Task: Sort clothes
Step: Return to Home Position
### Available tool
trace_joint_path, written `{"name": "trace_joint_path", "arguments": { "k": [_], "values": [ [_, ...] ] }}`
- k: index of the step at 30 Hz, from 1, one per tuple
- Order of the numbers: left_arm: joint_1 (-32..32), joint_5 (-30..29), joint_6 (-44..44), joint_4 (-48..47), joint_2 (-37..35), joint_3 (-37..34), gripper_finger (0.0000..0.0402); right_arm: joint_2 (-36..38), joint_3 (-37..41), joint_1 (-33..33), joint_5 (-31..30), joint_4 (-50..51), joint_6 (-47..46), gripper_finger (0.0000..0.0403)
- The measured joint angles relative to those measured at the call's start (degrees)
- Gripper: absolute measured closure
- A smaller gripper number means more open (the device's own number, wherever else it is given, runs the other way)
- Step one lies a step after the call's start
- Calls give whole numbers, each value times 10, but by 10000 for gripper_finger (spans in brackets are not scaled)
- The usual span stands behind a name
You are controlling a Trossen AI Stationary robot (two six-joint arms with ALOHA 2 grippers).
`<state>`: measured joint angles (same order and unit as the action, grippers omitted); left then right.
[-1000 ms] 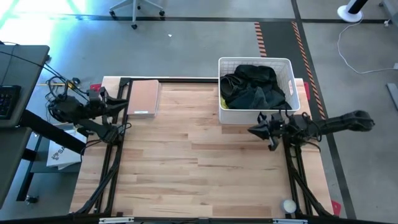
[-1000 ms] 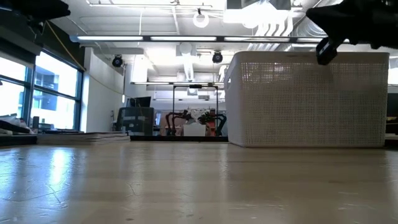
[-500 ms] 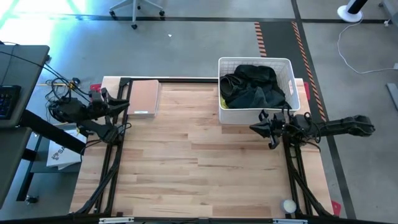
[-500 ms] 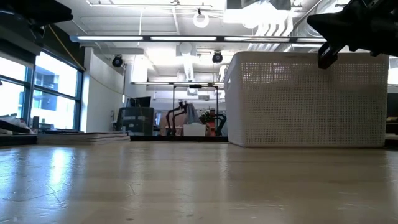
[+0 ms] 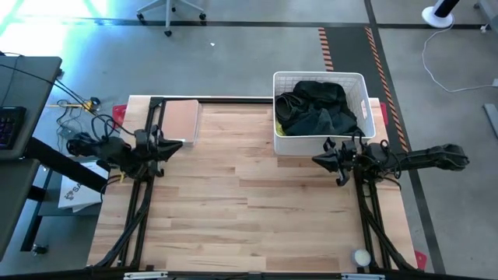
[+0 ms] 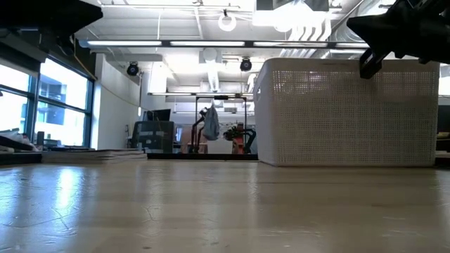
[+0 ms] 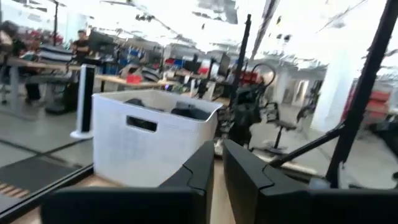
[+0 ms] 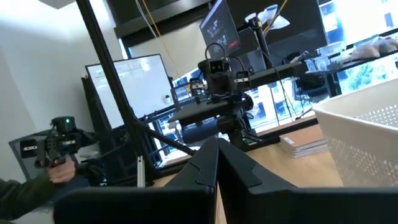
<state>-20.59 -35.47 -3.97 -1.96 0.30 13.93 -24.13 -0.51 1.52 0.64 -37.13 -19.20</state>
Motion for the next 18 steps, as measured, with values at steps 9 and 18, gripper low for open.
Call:
{"name": "trace_joint_path", "arguments": {
  "k": [9,18],
  "values": [
    [119,137,-57,62,0,-77,398,1,0,0,32,-15,-3,403],
    [177,314,-80,84,1,-133,401,1,0,0,65,-44,19,403]
  ]
}}
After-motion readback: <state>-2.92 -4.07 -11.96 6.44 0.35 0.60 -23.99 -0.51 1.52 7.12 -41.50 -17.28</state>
